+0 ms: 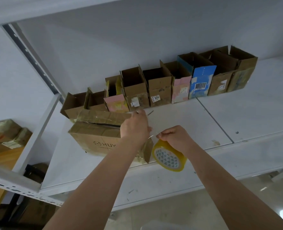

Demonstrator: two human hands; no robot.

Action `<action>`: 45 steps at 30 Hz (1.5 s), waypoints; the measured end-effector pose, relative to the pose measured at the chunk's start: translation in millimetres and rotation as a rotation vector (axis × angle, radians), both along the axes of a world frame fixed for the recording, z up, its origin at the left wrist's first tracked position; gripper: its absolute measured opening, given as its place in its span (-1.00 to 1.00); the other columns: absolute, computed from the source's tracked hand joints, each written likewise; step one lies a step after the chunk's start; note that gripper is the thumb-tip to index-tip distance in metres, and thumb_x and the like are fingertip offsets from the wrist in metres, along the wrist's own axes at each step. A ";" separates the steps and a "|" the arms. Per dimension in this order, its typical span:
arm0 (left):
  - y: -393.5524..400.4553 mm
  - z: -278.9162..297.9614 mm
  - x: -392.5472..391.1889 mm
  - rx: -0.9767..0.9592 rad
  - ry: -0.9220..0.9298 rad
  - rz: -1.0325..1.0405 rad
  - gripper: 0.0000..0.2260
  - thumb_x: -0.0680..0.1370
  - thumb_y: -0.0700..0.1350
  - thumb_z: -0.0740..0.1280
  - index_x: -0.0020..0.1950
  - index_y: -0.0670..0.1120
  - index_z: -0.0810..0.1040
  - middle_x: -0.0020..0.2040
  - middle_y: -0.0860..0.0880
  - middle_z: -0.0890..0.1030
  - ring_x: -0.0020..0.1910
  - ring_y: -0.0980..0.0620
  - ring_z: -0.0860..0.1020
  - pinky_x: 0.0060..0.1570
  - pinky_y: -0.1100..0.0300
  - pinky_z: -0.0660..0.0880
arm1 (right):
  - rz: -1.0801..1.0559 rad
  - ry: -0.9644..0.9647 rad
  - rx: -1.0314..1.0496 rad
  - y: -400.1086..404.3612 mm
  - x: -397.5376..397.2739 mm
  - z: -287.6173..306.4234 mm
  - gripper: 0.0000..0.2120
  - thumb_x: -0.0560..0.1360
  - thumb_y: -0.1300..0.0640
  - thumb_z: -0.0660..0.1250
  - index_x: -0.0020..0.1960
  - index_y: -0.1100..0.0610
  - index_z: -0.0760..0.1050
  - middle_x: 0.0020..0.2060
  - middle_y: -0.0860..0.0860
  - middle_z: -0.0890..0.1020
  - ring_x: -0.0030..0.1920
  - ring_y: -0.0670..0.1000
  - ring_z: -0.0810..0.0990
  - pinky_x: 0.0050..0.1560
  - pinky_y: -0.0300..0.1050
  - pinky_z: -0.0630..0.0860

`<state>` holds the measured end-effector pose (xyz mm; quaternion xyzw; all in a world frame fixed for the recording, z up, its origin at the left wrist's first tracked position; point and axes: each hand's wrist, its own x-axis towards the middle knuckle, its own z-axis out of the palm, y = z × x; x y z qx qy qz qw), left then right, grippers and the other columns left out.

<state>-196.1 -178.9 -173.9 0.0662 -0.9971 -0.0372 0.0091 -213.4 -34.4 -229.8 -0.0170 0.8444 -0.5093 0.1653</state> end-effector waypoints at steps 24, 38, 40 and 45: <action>-22.8 40.4 10.8 0.204 -0.076 -0.242 -0.72 0.69 -0.03 0.05 0.01 -0.14 0.47 -0.01 -0.14 0.59 -0.03 -0.13 0.55 -0.07 0.06 0.46 | -0.001 0.102 0.058 2.5 13.7 14.1 -0.88 0.49 -0.06 0.39 -0.14 -0.11 0.69 -0.26 -0.15 0.67 -0.18 -0.04 0.65 0.03 0.06 0.61; 19.3 34.5 4.8 -0.551 -0.293 -0.239 -0.78 0.62 -0.04 0.11 -0.14 -0.06 0.45 -0.26 0.03 0.42 -0.34 0.03 0.40 -0.47 0.20 0.23 | -0.052 0.216 0.203 -1.1 21.2 12.1 -0.77 0.51 -0.01 0.29 -0.22 0.00 0.66 -0.30 -0.06 0.67 -0.29 -0.06 0.60 -0.26 -0.19 0.52; 22.9 33.9 6.0 -0.560 -0.281 -0.228 -0.80 0.61 -0.06 0.12 -0.16 -0.07 0.43 -0.26 0.02 0.40 -0.35 0.03 0.39 -0.48 0.20 0.23 | -0.068 0.202 0.173 -1.2 22.0 12.9 -0.78 0.51 0.01 0.30 -0.23 0.00 0.67 -0.33 -0.02 0.67 -0.29 -0.01 0.63 -0.25 -0.13 0.55; 5.4 32.6 -0.1 -0.282 -0.212 -0.213 -0.71 0.63 0.01 0.10 0.16 -0.07 0.54 -0.07 -0.01 0.54 -0.08 -0.04 0.54 -0.27 0.15 0.44 | -0.092 0.124 0.095 -0.8 19.1 8.5 -0.74 0.48 0.05 0.35 -0.38 -0.10 0.61 -0.32 -0.10 0.67 -0.25 -0.02 0.64 -0.11 -0.06 0.60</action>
